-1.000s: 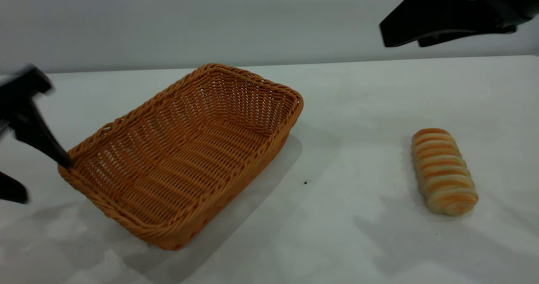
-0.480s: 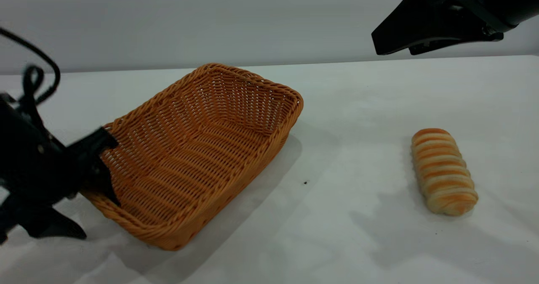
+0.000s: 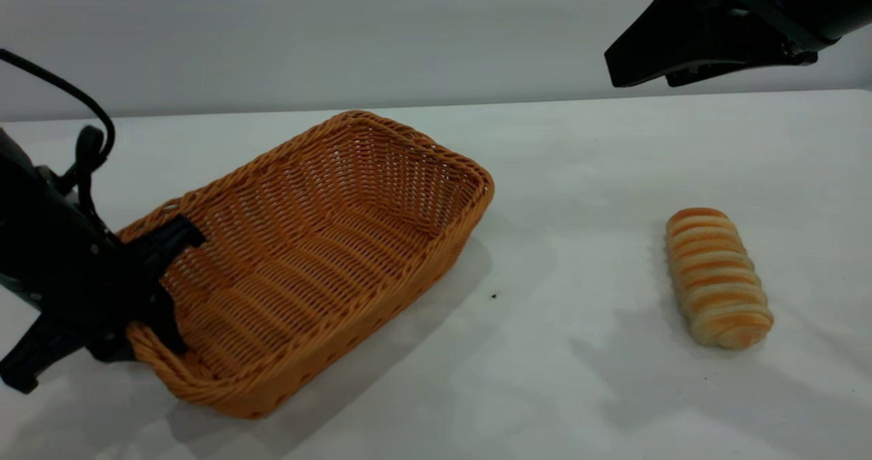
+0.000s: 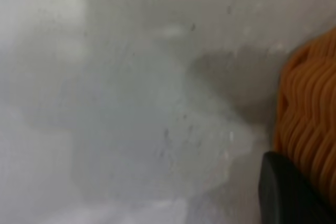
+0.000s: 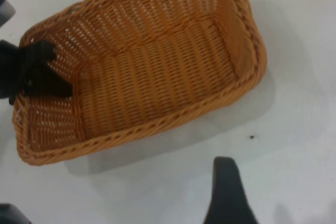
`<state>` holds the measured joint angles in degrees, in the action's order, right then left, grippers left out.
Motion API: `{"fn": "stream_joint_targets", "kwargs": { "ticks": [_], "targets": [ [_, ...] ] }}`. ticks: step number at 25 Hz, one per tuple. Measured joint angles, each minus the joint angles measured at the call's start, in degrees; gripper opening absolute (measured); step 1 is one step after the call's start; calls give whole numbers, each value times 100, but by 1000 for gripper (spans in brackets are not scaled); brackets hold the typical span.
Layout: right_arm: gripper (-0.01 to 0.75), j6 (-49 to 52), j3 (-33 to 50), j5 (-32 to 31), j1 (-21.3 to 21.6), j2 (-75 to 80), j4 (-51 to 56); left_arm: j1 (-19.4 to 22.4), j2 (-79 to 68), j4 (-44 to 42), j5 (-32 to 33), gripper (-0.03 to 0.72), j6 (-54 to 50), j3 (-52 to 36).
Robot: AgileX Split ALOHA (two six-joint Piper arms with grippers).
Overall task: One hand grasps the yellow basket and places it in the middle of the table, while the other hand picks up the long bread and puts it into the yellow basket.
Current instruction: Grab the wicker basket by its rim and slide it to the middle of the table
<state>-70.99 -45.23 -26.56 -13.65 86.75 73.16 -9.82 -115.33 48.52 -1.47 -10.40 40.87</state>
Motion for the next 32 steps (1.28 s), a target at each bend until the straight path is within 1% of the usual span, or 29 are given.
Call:
{"fn": "stream_joint_targets", "kwargs": {
  "ticks": [2,4,6,8,10,12,16,18,21,25,26,28,32],
  "targets": [
    [561,218,0,-43,65,0,-158,7,12,-69,98,113,120,139],
    [561,639,0,-94,263,0,-501,18,20,-253,262,113,459,423],
    [561,989,0,-100,537,0,-903,73,14,-542,642,113,936,897],
    [561,1239,0,-100,859,8,-1242,118,-28,-799,1167,113,1493,1438],
    [561,1355,-4,-75,1109,58,-1394,124,-176,-1056,1650,113,1913,2090],
    [561,1373,-4,98,1252,196,-1432,124,-414,-1342,2213,113,2186,2699],
    [561,1361,-46,528,1289,691,-1432,124,-1126,-1858,3294,113,2298,3877],
    [561,1315,-114,735,1289,1012,-1432,124,-1488,-1992,3637,113,2298,4340],
    [561,1307,-270,1103,1289,1583,-1426,113,-1897,-2020,3883,113,2305,4757],
    [561,1302,-613,1110,1296,2419,-1404,69,-2160,-2047,3960,119,2285,4897],
    [561,1302,-717,1075,1296,2635,-1404,57,-2167,-2047,3982,136,2285,4910],
    [561,1302,-910,1032,1296,3008,-1402,49,-2172,-2041,4017,208,2285,4924],
    [561,1302,-1317,1019,1296,3645,-1402,49,-2112,-2172,4173,445,2303,4924]
  ]
}}
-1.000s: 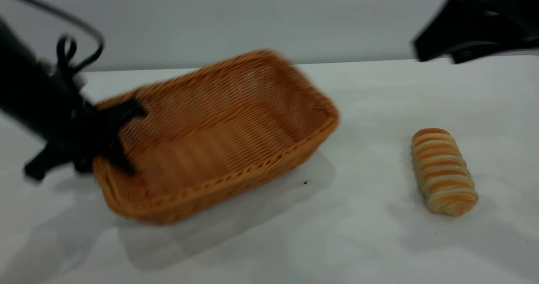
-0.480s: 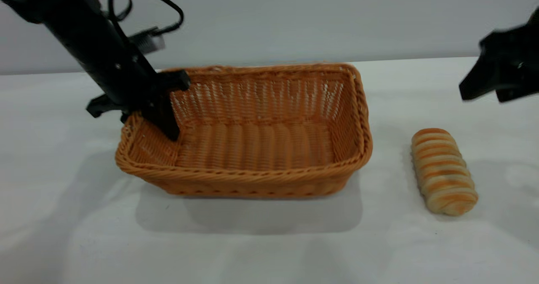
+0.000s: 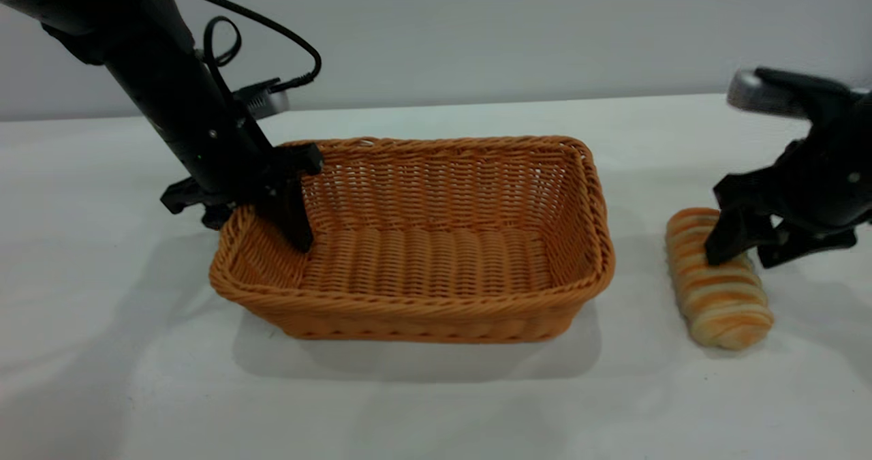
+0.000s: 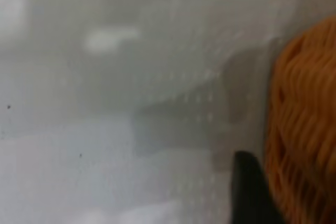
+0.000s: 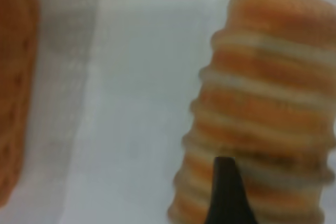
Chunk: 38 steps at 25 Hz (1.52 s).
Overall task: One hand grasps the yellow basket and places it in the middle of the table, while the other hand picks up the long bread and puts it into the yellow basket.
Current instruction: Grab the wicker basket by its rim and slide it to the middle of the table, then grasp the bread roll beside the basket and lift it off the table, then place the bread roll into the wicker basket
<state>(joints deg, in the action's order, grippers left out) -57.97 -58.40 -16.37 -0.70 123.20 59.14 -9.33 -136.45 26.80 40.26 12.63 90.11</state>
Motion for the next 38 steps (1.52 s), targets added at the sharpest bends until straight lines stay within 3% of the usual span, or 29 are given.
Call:
{"fn": "stream_joint_targets", "kwargs": {
  "ticks": [2,4,6,8,10,11,20,26,31,34,38],
  "targets": [
    [555,0,-163,-49,0,259,19,-6,142,-122,207,560,-13,0],
    [499,-12,-279,-136,0,408,19,-6,414,-264,420,627,-18,0],
    [365,-80,-342,-203,0,464,19,-11,746,-464,646,651,-24,0],
    [161,-145,-352,-242,5,469,19,-11,1141,-613,800,649,-29,0],
    [71,-197,-352,-319,27,447,-21,-11,1518,-725,932,637,-29,0],
    [62,-215,-352,-394,41,393,-95,-11,1730,-753,1023,627,-34,0],
    [61,84,-340,-1717,-14,-1591,-591,-11,3541,-1158,1949,580,-50,0],
    [61,-194,-706,-1687,-1167,-1573,194,-11,4379,-1315,2653,580,-53,-5],
    [78,-405,-1414,-1248,-2123,-399,437,-11,4813,-1861,2665,580,-74,-6],
    [142,-447,-1818,-1165,-2377,268,442,-11,4934,-2205,2665,580,-201,-18],
    [356,-447,-2118,-1172,-2384,590,407,-11,5102,-2342,2665,580,-324,-246]
  ]
}}
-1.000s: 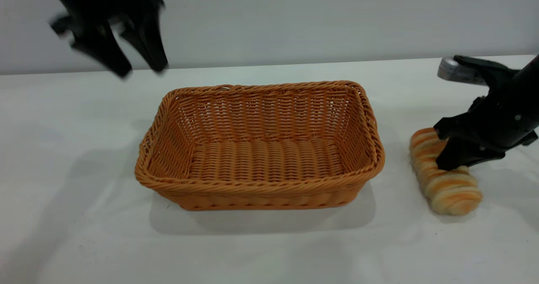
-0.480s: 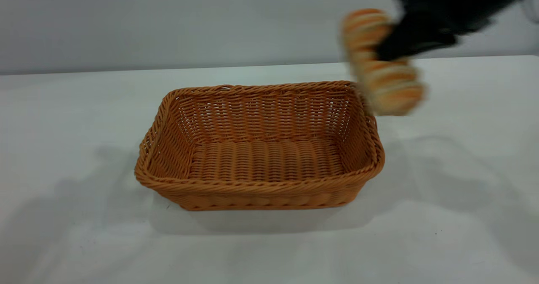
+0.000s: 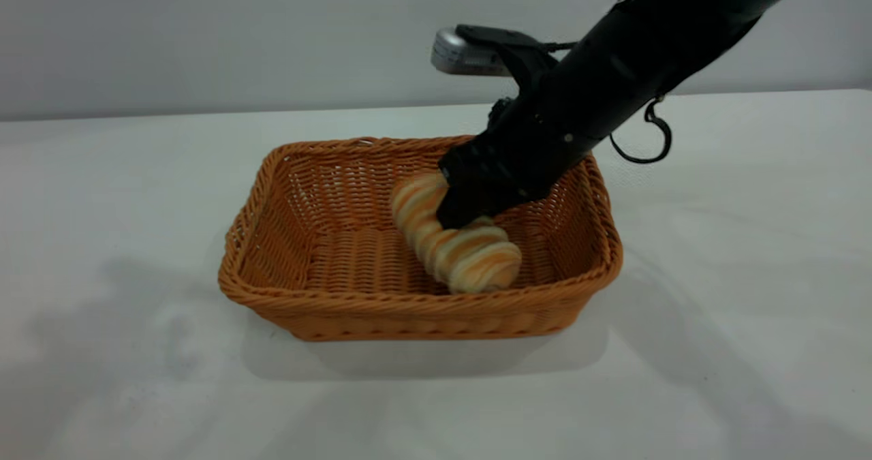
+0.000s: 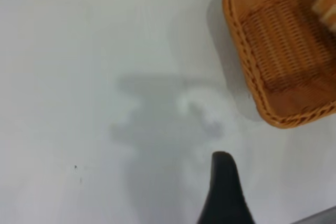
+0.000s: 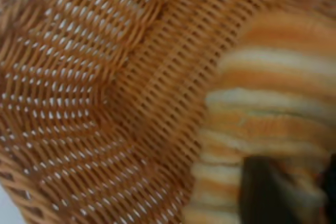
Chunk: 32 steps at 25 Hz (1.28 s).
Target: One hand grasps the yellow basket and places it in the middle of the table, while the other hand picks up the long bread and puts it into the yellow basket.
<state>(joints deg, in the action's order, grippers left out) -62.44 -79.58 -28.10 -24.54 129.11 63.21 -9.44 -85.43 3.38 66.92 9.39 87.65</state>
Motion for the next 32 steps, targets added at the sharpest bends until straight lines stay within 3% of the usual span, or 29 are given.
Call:
{"fn": "stream_joint_targets", "kwargs": {
  "ticks": [2,4,10,12,18,26,32],
  "targets": [
    [474,95,-43,-322,79,-124,-166,0,125,-11,0,580,-7,-181],
    [543,425,-43,-902,228,-446,-616,0,300,-24,0,580,-7,-448],
    [577,2251,-54,-3466,815,-1930,-2582,0,1326,-26,0,580,-81,-1565],
    [577,2701,-48,-3861,839,-2404,-3143,0,1772,-26,0,580,-87,-2045],
    [577,3635,703,-4060,840,-4074,-4062,0,2914,-30,0,580,-89,-3411],
    [577,4724,3184,-4158,840,-6614,-5228,0,4371,-30,-70,578,-95,-5216],
    [577,5730,4636,-3655,840,-8461,-6164,0,5352,-30,-351,578,-118,-5869]
  ]
}}
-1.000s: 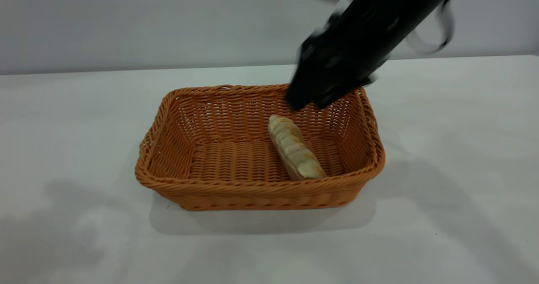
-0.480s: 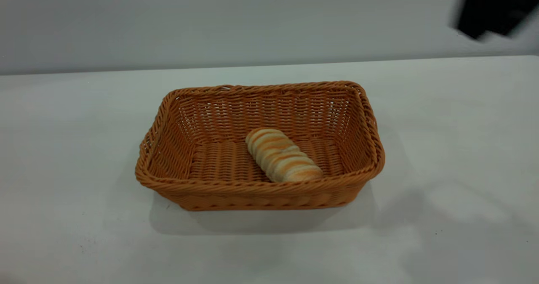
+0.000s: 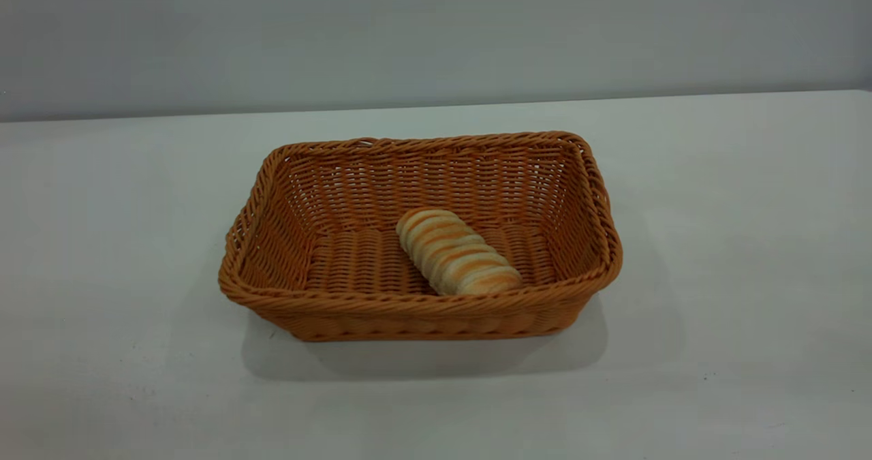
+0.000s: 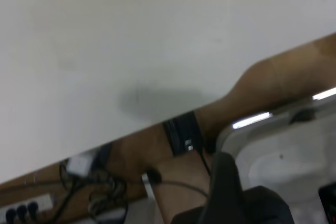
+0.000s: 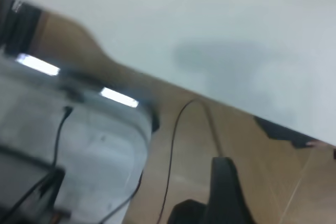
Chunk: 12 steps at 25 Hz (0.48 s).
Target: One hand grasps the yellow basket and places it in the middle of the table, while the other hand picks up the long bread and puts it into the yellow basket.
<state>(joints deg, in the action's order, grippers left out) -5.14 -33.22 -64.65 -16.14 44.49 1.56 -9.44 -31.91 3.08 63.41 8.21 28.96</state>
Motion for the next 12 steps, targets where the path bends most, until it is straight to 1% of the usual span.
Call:
{"fn": "stream_joint_targets", "kwargs": {
  "ticks": [5,12],
  "targets": [
    [577,85,551,24,0,-1168,-63,0,610,40,16,578,-15,-7],
    [565,114,621,70,0,-2331,-51,0,1181,221,72,578,-15,-82]
  ]
}}
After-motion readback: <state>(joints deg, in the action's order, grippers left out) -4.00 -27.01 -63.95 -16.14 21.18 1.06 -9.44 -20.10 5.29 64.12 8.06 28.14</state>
